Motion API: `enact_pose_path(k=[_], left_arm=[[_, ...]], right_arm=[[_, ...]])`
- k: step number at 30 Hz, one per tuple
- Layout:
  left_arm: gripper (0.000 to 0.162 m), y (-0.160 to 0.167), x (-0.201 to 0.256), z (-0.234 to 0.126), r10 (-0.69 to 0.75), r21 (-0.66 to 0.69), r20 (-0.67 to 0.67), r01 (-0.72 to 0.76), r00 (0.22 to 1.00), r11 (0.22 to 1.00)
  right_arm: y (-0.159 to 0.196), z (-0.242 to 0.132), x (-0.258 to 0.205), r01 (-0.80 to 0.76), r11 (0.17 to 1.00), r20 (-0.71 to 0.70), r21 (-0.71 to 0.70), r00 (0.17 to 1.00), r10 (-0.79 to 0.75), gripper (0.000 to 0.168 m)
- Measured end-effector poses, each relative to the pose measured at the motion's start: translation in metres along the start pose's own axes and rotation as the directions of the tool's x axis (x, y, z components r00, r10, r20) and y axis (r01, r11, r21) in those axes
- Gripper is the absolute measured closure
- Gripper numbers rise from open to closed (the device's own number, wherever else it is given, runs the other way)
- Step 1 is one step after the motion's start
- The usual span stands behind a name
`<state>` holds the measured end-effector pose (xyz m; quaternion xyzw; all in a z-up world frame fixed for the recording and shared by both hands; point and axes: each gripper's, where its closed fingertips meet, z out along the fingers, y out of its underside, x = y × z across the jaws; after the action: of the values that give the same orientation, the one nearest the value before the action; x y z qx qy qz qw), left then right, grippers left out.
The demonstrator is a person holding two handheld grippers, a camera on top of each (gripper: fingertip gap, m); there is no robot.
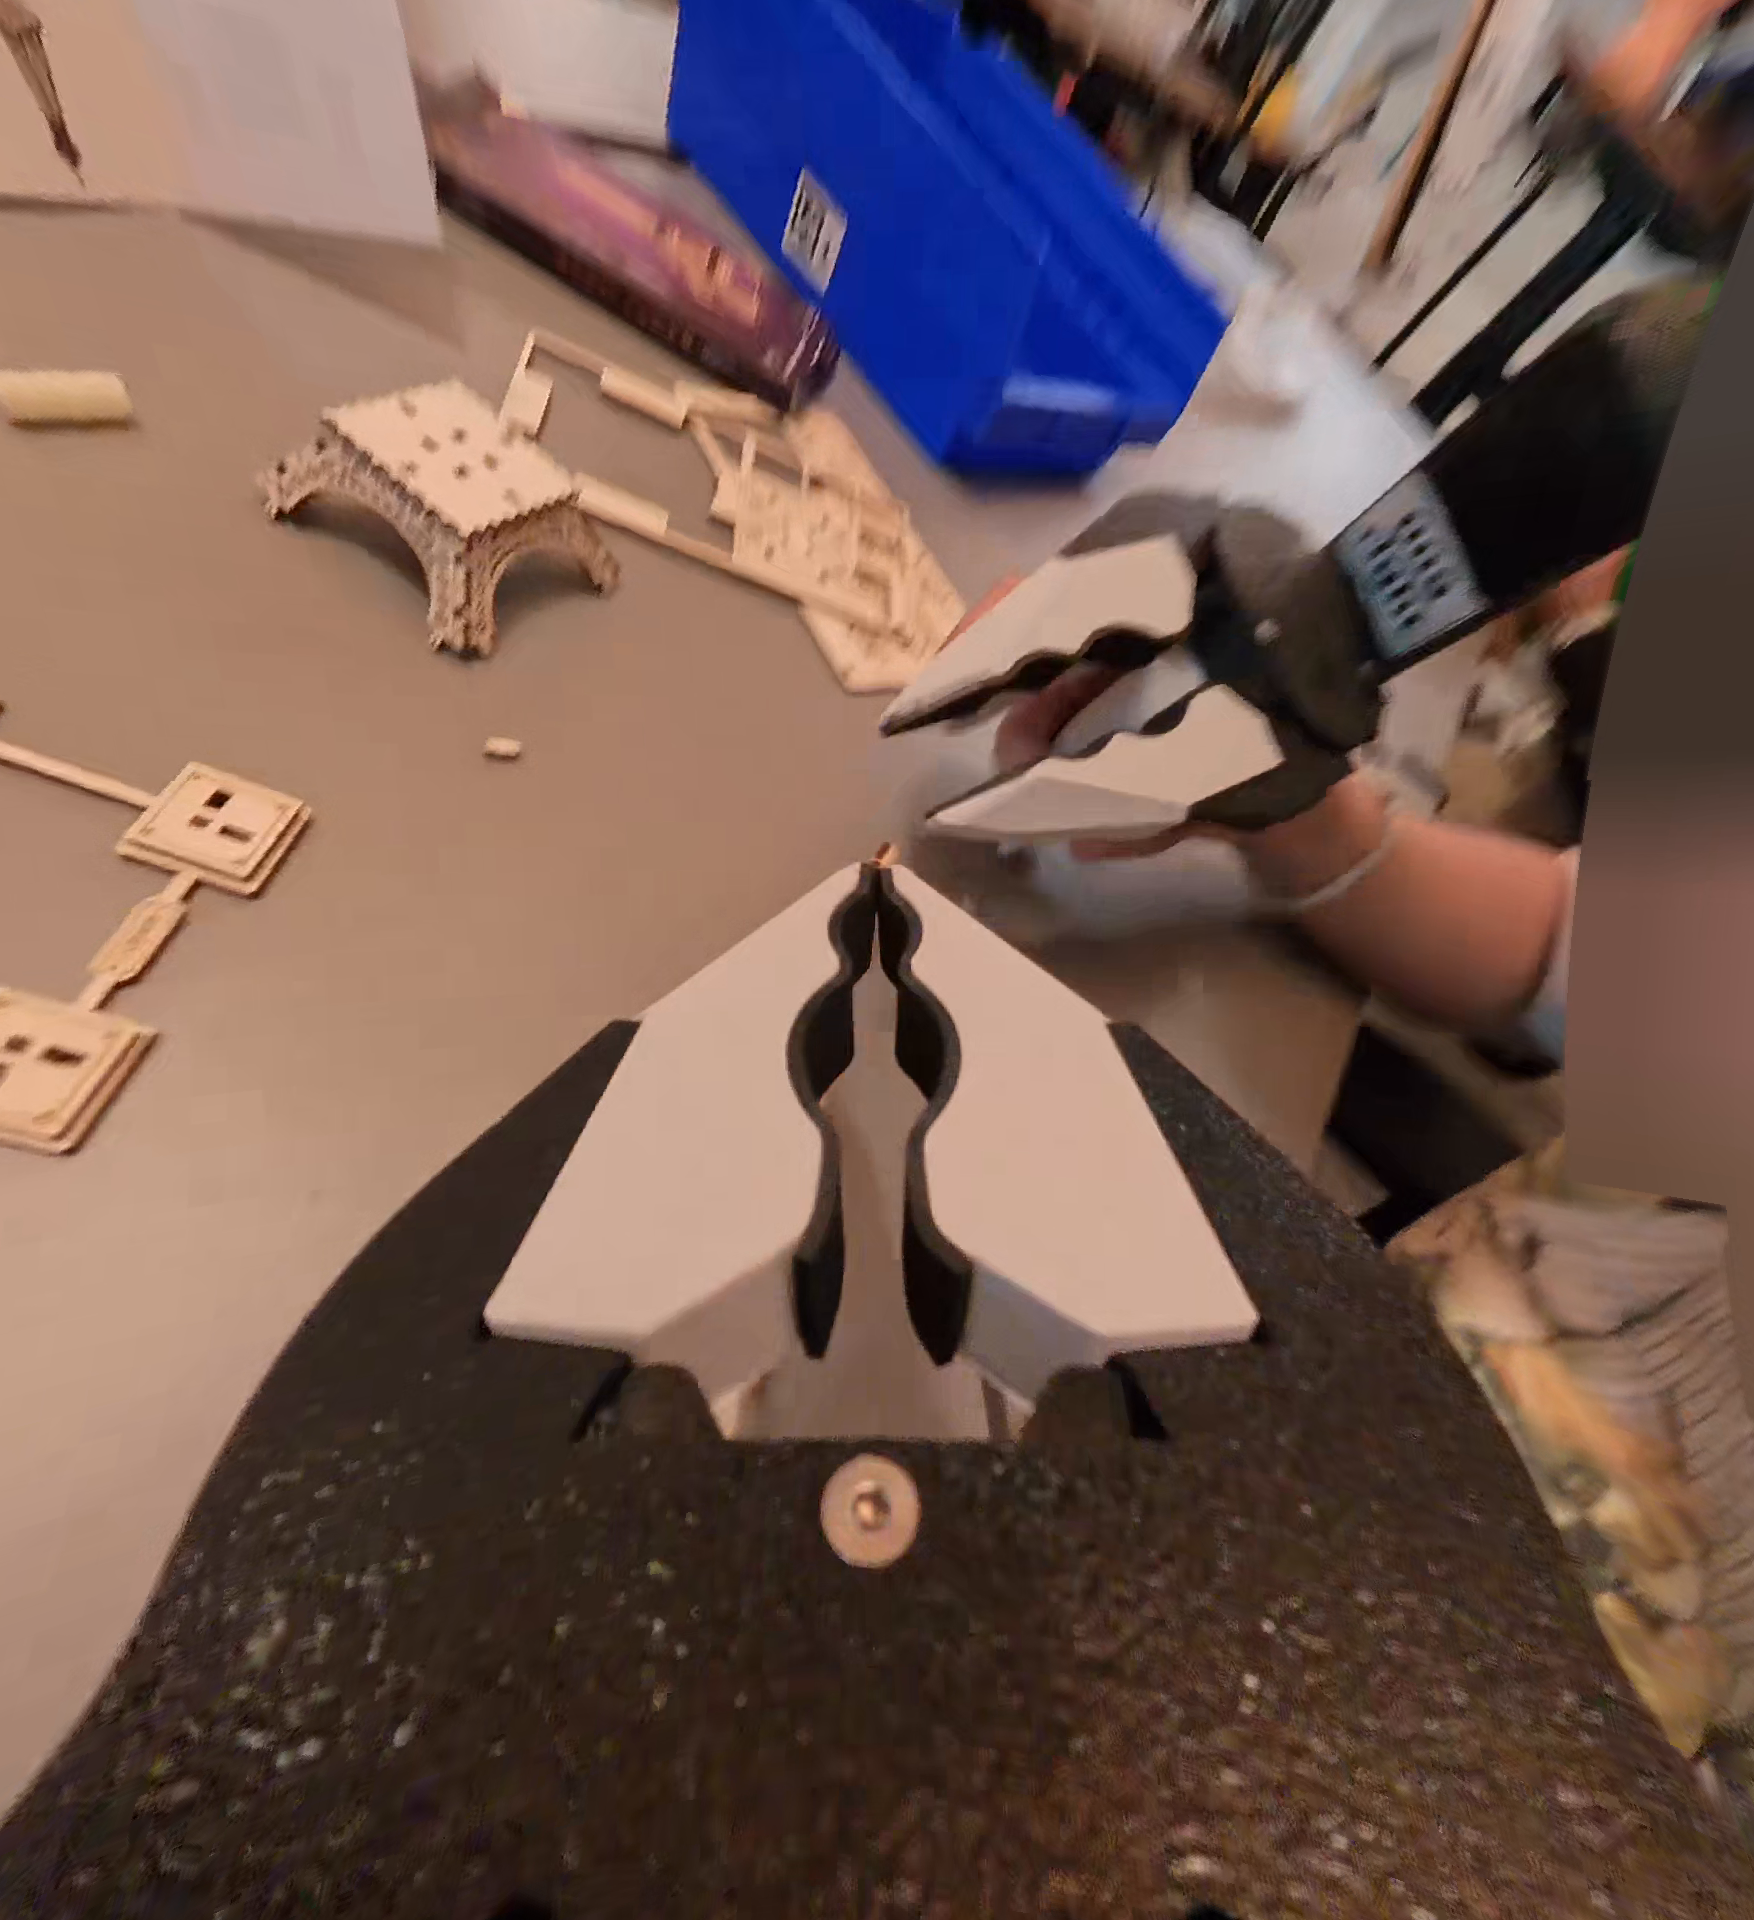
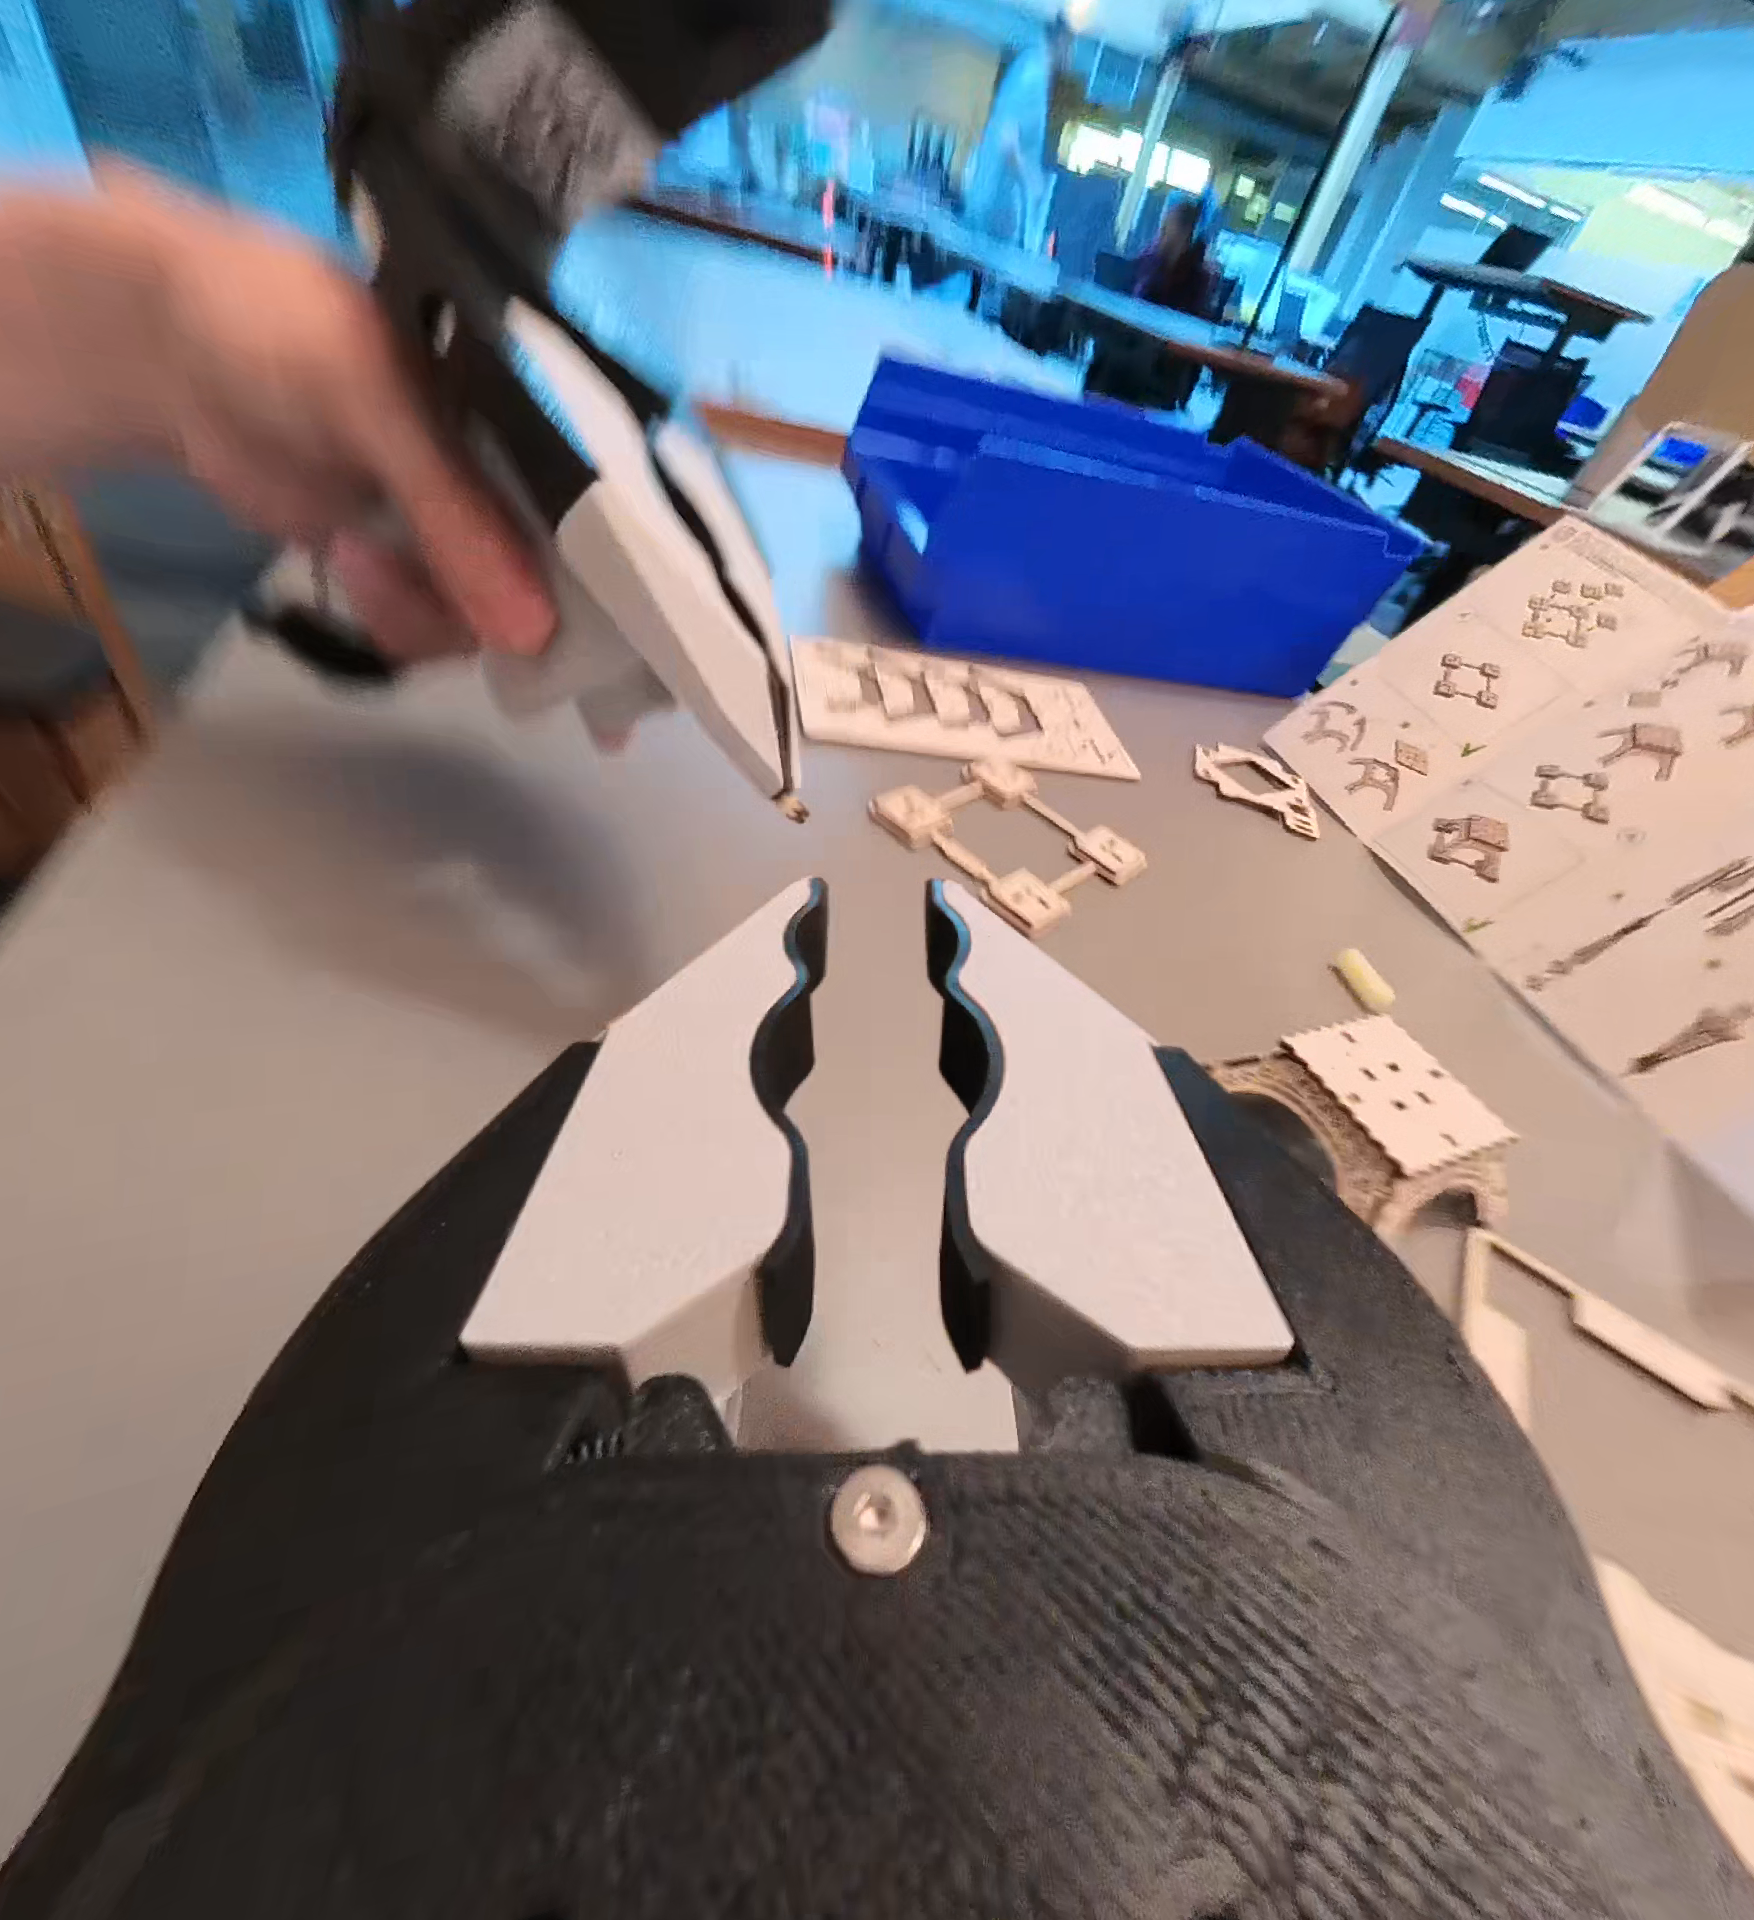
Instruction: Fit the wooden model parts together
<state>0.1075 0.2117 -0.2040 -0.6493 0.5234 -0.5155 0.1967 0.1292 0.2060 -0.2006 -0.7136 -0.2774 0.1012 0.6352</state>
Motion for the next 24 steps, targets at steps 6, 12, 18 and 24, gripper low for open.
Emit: enact_pose_path(k=[6, 12, 18, 24], left_arm=[[0.162, -0.030, 0.024, 0.000, -0.087, 0.229, -0.085, 0.104, 0.993, 0.968], [0.162, -0.013, 0.007, 0.006, 0.026, 0.141, 0.077, -0.036, 0.997, 0.989], [0.149, 0.026, -0.017, 0.016, 0.424, -0.224, 0.177, -0.383, 0.888, 0.896], [0.152, 0.040, -0.032, 0.040, 0.580, -0.448, 0.126, -0.475, 0.805, 0.757]], right_arm=[[-0.033, -0.006, 0.000, -0.289, 0.937, 0.111, 0.195, 0.956, 0.272, 0.152], [-0.016, -0.014, 0.024, -0.251, 0.959, 0.004, 0.131, 0.968, 0.252, 0.156], [0.030, -0.019, 0.053, -0.204, 0.972, -0.177, -0.120, 0.967, 0.182, 0.157], [0.041, -0.024, 0.068, -0.210, 0.967, -0.280, -0.142, 0.946, 0.165, 0.162]])
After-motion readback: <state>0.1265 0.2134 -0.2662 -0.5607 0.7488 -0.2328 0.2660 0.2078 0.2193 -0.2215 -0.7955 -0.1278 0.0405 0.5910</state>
